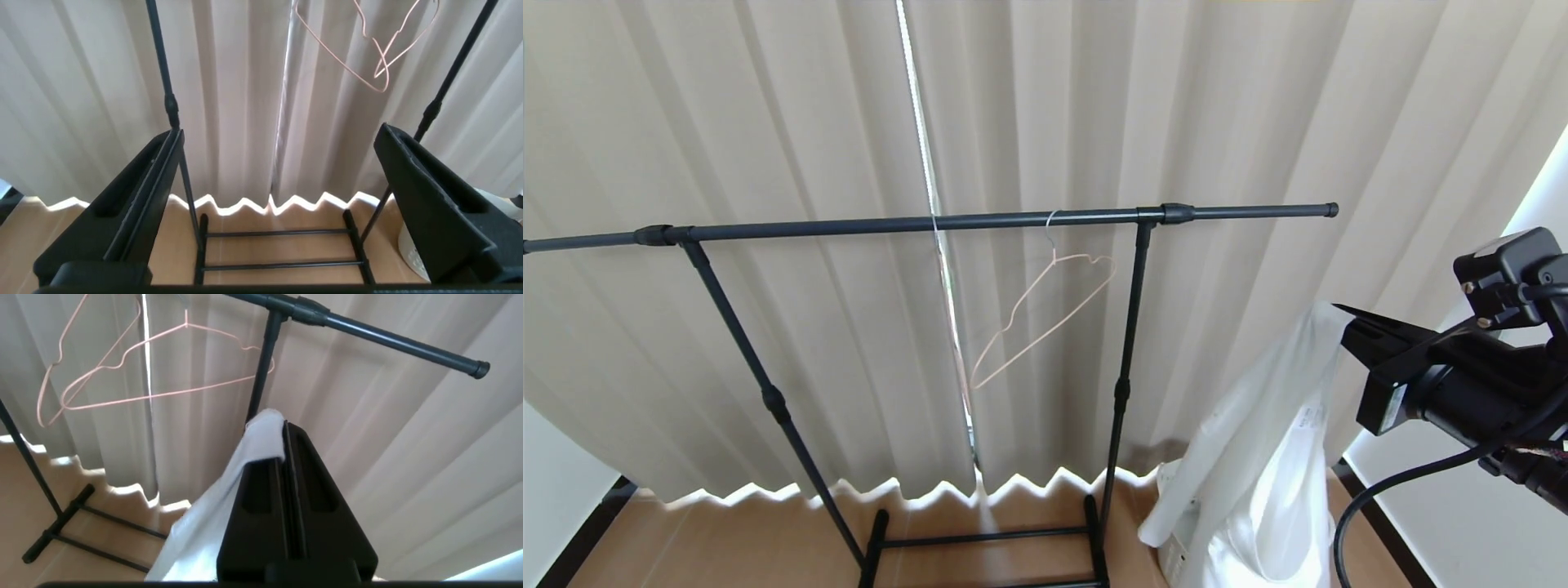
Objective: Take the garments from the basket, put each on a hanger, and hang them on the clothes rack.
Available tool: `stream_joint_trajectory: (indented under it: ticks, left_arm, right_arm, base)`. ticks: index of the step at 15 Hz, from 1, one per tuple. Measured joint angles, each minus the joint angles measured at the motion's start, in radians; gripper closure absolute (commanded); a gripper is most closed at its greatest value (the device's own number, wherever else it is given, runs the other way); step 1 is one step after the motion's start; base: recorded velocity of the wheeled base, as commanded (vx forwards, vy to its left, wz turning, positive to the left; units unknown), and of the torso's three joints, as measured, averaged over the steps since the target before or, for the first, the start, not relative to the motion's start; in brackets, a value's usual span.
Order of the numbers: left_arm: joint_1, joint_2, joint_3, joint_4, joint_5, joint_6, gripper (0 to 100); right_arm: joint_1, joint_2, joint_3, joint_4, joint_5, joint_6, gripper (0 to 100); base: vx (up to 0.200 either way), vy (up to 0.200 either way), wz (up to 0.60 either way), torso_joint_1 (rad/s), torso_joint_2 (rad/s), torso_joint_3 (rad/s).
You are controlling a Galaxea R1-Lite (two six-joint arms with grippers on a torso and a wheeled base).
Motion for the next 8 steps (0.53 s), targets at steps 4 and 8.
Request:
stream_joint_trajectory:
  ticks: [4, 8]
  left_arm:
    - [-0.004, 0.026, 0.0, 0.017, -0.022, 0.064, 0]
    - [0.009, 0.284, -0.059, 0.031, -0.041, 0.063, 0]
  right_arm:
    - [0.057, 0.027, -0.066, 0.143, -0.043, 0.013, 100]
    - [0.085, 0.097, -0.346, 0.609, -0.042, 0.27, 100]
  base:
    - [0.0, 0.0, 0.0, 0.0, 0.0, 0.0]
    - [0.0, 0.0, 0.0, 0.0, 0.0, 0.0]
